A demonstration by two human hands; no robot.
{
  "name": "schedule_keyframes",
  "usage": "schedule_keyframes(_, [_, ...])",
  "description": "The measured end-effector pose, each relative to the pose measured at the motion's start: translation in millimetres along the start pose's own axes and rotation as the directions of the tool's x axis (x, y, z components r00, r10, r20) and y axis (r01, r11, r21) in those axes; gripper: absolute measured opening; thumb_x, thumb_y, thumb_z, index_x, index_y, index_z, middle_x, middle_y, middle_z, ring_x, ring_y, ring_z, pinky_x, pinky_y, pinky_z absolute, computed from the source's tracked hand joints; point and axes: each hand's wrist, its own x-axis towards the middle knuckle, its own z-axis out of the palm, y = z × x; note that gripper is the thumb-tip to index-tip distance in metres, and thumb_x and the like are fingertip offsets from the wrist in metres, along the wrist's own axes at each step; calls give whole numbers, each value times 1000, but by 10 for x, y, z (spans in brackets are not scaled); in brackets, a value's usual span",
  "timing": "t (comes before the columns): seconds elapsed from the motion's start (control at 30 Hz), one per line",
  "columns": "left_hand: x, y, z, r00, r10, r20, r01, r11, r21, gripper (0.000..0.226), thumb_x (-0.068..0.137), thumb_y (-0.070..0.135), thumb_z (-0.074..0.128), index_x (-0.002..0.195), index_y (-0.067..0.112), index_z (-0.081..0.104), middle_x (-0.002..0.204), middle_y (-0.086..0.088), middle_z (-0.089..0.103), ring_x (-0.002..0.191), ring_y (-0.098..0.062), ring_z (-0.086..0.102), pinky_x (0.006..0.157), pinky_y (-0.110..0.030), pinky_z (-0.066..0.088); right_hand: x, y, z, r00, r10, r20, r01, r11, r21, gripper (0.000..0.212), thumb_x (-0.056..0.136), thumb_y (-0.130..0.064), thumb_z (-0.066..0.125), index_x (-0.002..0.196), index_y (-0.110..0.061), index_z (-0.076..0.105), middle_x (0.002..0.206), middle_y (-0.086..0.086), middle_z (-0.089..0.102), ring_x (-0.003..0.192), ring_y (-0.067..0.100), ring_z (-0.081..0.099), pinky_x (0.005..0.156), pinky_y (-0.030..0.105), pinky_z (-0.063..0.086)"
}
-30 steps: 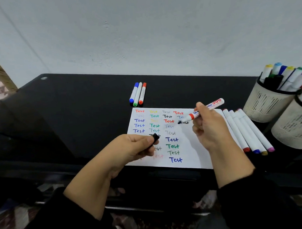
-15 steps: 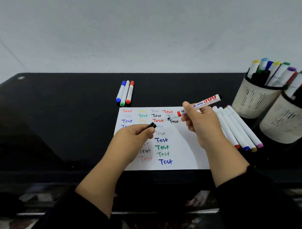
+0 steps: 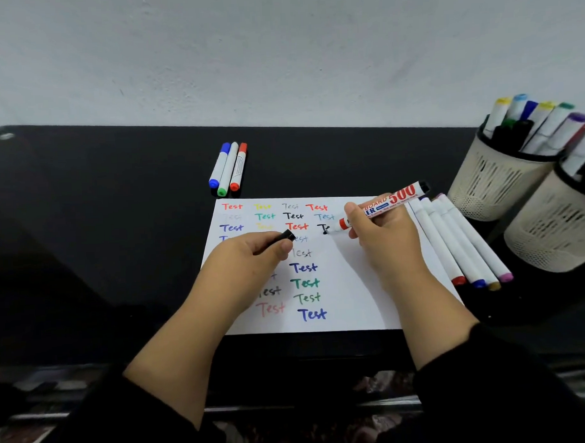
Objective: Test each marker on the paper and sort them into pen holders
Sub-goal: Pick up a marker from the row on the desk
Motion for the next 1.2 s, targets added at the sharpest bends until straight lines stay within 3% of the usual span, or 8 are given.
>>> schedule_keyframes(0.17, [-2, 0, 25, 1000, 13, -8, -13, 1000, -9, 22, 91, 40, 55, 111, 36, 64, 81, 24, 62, 78, 8, 51, 61, -12, 33, -37, -8, 18, 999, -34, 39, 35, 999, -32, 21, 89, -36, 62, 88, -15, 58, 72, -9, 64, 55, -7, 56, 52, 8, 40])
schedule_keyframes(0.47, [-31, 6, 17, 999, 32, 11, -32, 999, -6, 5, 91, 40, 54, 90, 44, 57, 83, 23, 63, 78, 7, 52, 60, -13, 34, -43, -12, -1, 999, -46, 13, 46, 999, 5, 18, 91, -30, 60, 85, -15, 53, 74, -9, 61, 67, 1, 57, 48, 1, 37])
schedule_keyframes(0.77, [-23, 18, 0, 1000, 21, 13, -20, 1000, -12, 16, 91, 40, 54, 105, 39, 63, 82, 24, 62, 79, 8, 51, 59, -14, 34, -16, -4, -8, 998, -28, -50, 30, 999, 31, 20, 92, -27, 59, 78, -18, 48, 70, -8, 59, 62, 3, 54, 43, 3, 36])
schedule_keyframes(0.97, [-31, 10, 18, 999, 36, 20, -36, 999, 8, 7, 91, 40, 54, 91, 41, 61, 83, 23, 63, 77, 8, 51, 59, -12, 34, -24, 12, 1, 997, -41, -65, 42, 999, 14, 20, 92, -26, 58, 79, -17, 48, 71, -9, 59, 63, 4, 54, 45, 5, 38])
schedule_keyframes(1.2, [-24, -4, 24, 999, 31, 8, -32, 999, 8, 16, 91, 41, 54, 101, 36, 66, 82, 25, 61, 79, 9, 50, 59, -15, 35, -25, 11, -7, 994, -68, -91, 69, 998, 4, 23, 92, -23, 58, 74, -17, 45, 69, -6, 57, 57, 4, 48, 43, 4, 35])
